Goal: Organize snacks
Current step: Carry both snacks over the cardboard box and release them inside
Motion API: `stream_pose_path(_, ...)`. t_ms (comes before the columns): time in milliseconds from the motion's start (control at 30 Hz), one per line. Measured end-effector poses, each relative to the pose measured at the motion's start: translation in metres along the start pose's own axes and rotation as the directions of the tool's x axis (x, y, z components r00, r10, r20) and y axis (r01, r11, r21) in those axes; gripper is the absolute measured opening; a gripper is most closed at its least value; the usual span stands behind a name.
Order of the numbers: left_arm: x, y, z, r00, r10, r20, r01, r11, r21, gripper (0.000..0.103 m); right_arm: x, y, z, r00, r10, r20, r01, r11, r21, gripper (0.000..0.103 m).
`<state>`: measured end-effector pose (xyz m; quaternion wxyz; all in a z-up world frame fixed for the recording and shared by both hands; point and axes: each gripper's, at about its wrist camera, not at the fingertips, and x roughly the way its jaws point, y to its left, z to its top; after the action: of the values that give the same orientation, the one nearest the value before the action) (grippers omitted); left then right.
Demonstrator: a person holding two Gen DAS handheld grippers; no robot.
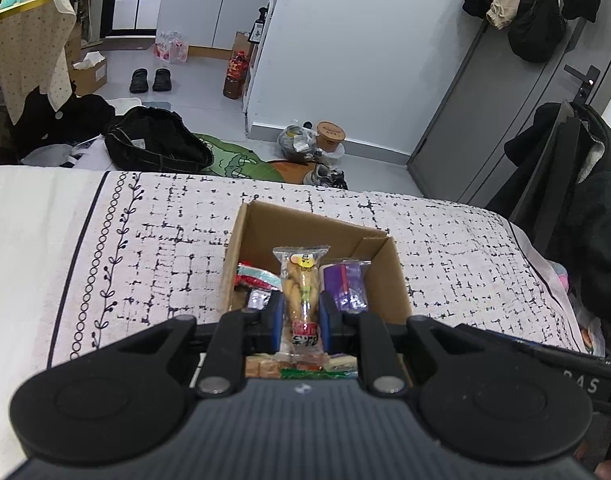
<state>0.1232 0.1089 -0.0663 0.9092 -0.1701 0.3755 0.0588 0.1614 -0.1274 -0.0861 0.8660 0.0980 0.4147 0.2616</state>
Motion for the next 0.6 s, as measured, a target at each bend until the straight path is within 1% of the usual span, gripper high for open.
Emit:
stream_pose_path(200,0.006,-0.008,0.006,1.0,-0.012,0.004,0.013,1.0,-0.009,0.018,-0.006,-0.005,0.002,1.0,-0.014,0.009,0.014,1.0,0.003,0.052)
stream_pose_path(233,0.006,-0.011,0.007,1.0,-0.004,0.011,0.004,1.0,-0.003,0.021,-0.007,-0.007,0.003,1.0,-0.013,0.012,0.013,1.0,0.005,0.052)
stream_pose_path(300,0.003,-0.016,0.007,1.0,-0.002,0.016,0.001,1.0,0.026,0.022,-0.009,-0.009,0.006,1.0,-0.012,0.014,0.012,1.0,0.009,0.052)
stream_pose_path(433,0.001,-0.018,0.005,1.0,0.007,-0.006,-0.007,1.0,0.03,0.031,-0.014,-0.013,0.009,1.0,-0.003,0.01,0.003,1.0,0.006,0.052)
stream_pose_path(500,-0.002,-0.019,0.004,1.0,0.007,-0.008,-0.007,0.999,0.035,0.035,-0.015,-0.014,0.009,1.0,-0.001,0.009,0.001,1.0,0.0,0.052)
stream_pose_path(600,-0.008,-0.019,0.004,1.0,0.008,-0.005,-0.008,0.999,0.035,0.043,-0.021,-0.017,0.012,1.0,0.002,0.009,-0.002,1.0,-0.008,0.052)
